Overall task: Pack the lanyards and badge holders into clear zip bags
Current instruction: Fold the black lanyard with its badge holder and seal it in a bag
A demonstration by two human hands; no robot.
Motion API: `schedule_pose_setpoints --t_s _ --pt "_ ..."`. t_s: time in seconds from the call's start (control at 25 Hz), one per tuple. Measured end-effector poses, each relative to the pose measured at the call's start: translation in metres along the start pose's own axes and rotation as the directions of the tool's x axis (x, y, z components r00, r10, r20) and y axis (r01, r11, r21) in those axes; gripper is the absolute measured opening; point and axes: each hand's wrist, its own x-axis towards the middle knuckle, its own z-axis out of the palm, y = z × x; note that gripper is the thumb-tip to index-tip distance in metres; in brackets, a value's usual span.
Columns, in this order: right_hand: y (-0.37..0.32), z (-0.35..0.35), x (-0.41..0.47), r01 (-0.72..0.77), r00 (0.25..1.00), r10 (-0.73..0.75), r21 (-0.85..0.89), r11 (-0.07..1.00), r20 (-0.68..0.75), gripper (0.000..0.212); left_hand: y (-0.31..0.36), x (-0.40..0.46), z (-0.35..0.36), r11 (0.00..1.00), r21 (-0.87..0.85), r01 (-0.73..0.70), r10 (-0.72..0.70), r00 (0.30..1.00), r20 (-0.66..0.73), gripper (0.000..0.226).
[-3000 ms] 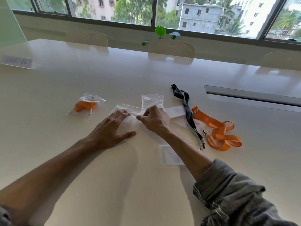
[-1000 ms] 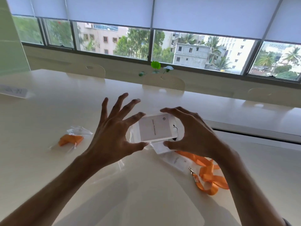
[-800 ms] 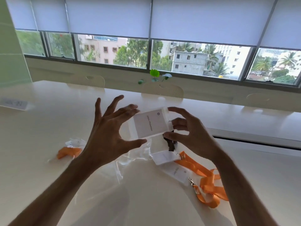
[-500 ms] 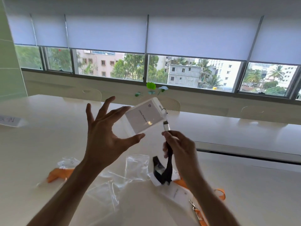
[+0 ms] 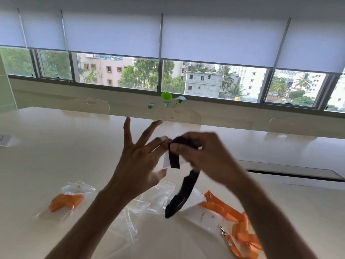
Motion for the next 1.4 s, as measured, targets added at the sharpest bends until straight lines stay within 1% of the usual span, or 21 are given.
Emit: schedule_pose_setpoints --t_s 0.12,0.2,0.24,0.36,0.44,0.56,0.6,0.64,0.68,0.72,0.76,0.8,0.84,0.88,0.92,0.96,1.0,1.12,1.2,1.24,1.4 --pt "-0.010 -0.041 0.030 0.024 0.999 -0.027 -0.062 0.998 -0.037 0.008 0.005 0.001 -0.001 0.995 -0.082 -0.053 0.055 0.998 0.012 0.070" --pt "-0.009 -0.056 0.046 0.008 0.998 -0.013 -0.080 0.997 -0.057 0.008 0.006 0.001 -0.003 0.974 -0.222 -0.043 0.039 0.999 -0.021 0.067" --pt "-0.005 -0.060 0.051 0.011 0.997 -0.019 -0.111 0.994 -0.071 0.011 0.008 0.001 -0.006 0.953 -0.303 -0.029 0.018 0.999 -0.039 0.066" --pt "0.011 -0.063 0.061 -0.008 0.991 -0.036 -0.328 0.945 -0.127 0.031 0.014 0.001 -0.014 0.862 -0.507 0.015 -0.058 0.996 -0.070 0.063" --pt "0.024 -0.059 0.063 -0.040 0.992 -0.003 -0.336 0.941 -0.126 0.038 0.017 0.001 -0.019 0.804 -0.594 0.038 -0.095 0.993 -0.065 0.065" --pt "0.047 -0.049 0.059 -0.104 0.991 0.082 -0.215 0.971 -0.111 0.045 0.018 0.001 -0.025 0.728 -0.681 0.077 -0.148 0.988 -0.048 0.072" --pt "0.056 -0.047 0.052 -0.126 0.989 0.099 -0.257 0.958 -0.113 0.041 0.017 0.001 -0.027 0.708 -0.701 0.087 -0.169 0.984 -0.048 0.075" --pt "0.067 -0.042 0.043 -0.155 0.987 0.133 -0.338 0.928 -0.085 0.035 0.017 0.001 -0.028 0.693 -0.714 0.101 -0.193 0.980 -0.049 0.076" --pt "0.077 -0.036 0.032 -0.188 0.982 0.186 -0.362 0.913 -0.041 0.032 0.017 0.002 -0.028 0.683 -0.721 0.119 -0.222 0.974 -0.049 0.077" --pt "0.084 -0.030 0.021 -0.192 0.977 0.213 -0.339 0.921 0.025 0.035 0.016 0.002 -0.027 0.677 -0.722 0.143 -0.254 0.966 -0.047 0.076" --pt "0.082 -0.018 0.017 -0.202 0.976 0.217 -0.243 0.949 0.035 0.038 0.016 0.002 -0.026 0.674 -0.720 0.166 -0.285 0.957 -0.046 0.074" --pt "0.080 -0.009 0.015 -0.167 0.986 0.167 -0.062 0.984 -0.005 0.035 0.016 0.002 -0.025 0.675 -0.715 0.183 -0.310 0.950 -0.050 0.073" --pt "0.073 0.003 0.014 -0.079 0.996 0.083 0.118 0.990 -0.024 0.030 0.015 0.002 -0.024 0.681 -0.706 0.194 -0.327 0.944 -0.055 0.072" --pt "0.069 0.012 0.014 -0.033 0.999 0.042 0.279 0.960 -0.026 0.030 0.014 0.002 -0.023 0.690 -0.694 0.208 -0.343 0.938 -0.060 0.073" --pt "0.064 0.017 0.010 0.028 1.000 -0.024 0.418 0.908 -0.015 0.035 0.012 0.003 -0.021 0.699 -0.680 0.223 -0.359 0.931 -0.063 0.073" --pt "0.062 0.022 0.006 0.037 0.999 -0.037 0.530 0.847 -0.011 0.042 0.010 0.003 -0.020 0.704 -0.669 0.239 -0.373 0.926 -0.062 0.074" --pt "0.060 0.025 0.004 0.039 0.999 -0.046 0.584 0.811 -0.002 0.042 0.008 0.004 -0.018 0.705 -0.663 0.252 -0.384 0.922 -0.058 0.075" --pt "0.060 0.031 0.002 -0.075 0.990 -0.025 0.664 0.744 0.141 0.034 0.003 0.004 -0.016 0.708 -0.641 0.295 -0.409 0.912 -0.033 0.076" --pt "0.059 0.030 0.004 -0.151 0.984 0.032 0.721 0.676 0.175 0.030 -0.003 0.003 -0.015 0.715 -0.614 0.333 -0.436 0.900 -0.020 0.076" --pt "0.060 0.029 0.003 -0.170 0.980 0.041 0.717 0.676 0.193 0.029 -0.006 0.002 -0.014 0.720 -0.600 0.347 -0.449 0.893 -0.022 0.076" --pt "0.061 0.028 0.000 -0.167 0.967 0.037 0.519 0.838 0.253 0.020 -0.018 0.000 -0.013 0.803 -0.470 0.367 -0.458 0.884 -0.092 0.079"
